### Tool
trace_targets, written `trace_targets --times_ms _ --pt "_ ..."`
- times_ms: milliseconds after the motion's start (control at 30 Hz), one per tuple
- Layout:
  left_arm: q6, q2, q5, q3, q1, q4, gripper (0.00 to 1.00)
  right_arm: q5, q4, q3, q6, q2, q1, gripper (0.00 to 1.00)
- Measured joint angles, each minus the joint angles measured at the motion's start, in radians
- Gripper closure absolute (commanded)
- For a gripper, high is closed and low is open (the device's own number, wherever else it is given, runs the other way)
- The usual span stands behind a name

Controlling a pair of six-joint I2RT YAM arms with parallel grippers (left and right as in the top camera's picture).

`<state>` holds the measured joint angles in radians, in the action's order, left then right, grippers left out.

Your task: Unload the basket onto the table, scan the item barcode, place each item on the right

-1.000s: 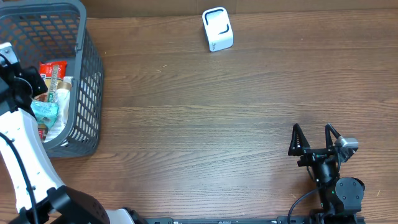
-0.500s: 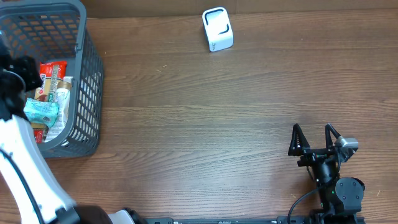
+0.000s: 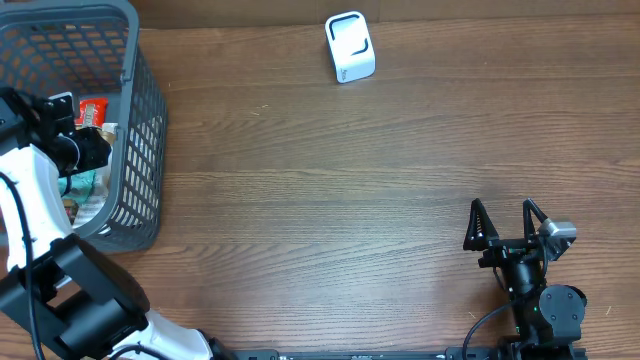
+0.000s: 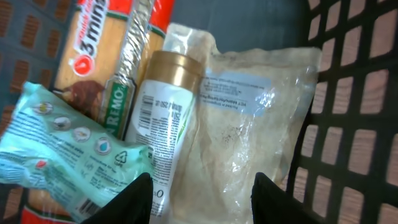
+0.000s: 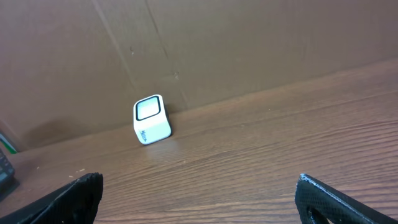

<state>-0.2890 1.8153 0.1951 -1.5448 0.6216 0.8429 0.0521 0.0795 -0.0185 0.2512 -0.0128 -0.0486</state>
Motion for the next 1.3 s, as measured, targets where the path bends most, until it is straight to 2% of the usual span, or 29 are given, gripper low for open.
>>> trace_targets --times_ms 233,1167,1300 --pt "-0.029 0.060 -0.024 0.000 0.000 0.011 0.53 0.000 0.000 0.000 0.000 0.000 0.000 0.00" --pt "-0.025 0.250 -0.184 -0.025 -0.012 -0.041 0.51 0.000 0.000 0.000 0.000 0.000 0.000 0.00" --pt "-0.017 0.252 -0.205 -0.025 -0.019 -0.046 0.44 0.000 0.000 0.000 0.000 0.000 0.000 0.00"
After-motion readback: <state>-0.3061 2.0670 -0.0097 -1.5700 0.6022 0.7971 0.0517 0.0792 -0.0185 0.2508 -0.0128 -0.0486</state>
